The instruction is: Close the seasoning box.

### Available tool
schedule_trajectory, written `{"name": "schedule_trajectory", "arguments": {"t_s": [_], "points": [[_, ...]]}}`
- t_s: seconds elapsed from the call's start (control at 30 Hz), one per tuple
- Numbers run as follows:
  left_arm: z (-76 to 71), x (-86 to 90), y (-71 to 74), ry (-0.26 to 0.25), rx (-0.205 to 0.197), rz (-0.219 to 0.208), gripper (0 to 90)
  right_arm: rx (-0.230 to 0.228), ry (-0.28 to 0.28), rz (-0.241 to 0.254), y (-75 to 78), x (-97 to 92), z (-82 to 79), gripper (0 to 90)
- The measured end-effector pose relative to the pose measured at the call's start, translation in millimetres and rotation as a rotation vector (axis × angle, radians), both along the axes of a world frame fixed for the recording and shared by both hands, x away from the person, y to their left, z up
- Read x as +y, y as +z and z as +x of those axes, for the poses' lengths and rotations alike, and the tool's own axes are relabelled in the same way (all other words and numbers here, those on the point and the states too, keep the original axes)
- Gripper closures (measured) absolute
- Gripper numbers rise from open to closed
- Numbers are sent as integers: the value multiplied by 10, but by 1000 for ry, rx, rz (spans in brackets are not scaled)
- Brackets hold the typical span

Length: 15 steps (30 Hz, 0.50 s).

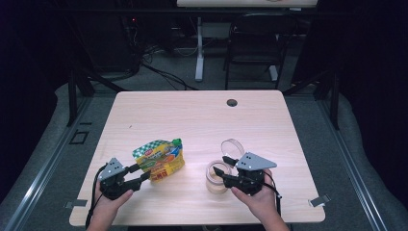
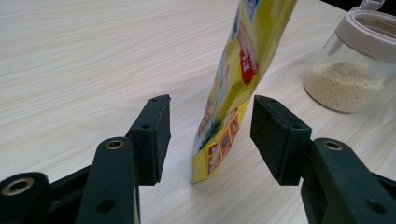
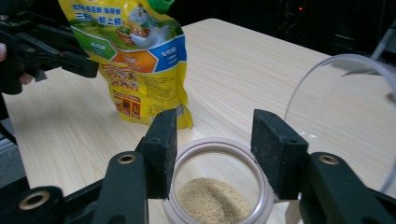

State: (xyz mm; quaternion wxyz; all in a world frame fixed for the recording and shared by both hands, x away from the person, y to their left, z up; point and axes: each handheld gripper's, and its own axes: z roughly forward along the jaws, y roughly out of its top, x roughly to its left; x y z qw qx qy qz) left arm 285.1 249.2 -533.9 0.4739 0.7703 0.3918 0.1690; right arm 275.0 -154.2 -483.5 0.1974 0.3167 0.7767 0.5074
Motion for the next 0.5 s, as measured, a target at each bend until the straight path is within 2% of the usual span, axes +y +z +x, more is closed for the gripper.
{"name": "schedule_trajectory", "arguments": {"t_s": [0.17,0.3,0.5], "points": [[18,18,-4,-8,11,2,449,13,2,25,52,-42,-5,517],[14,10,-4,-14,8,8,431,16,1,20,102,-89,-11,547],[1,22,9,-11,0,0,461,24,-21,20,166,-160,-25,622]]}}
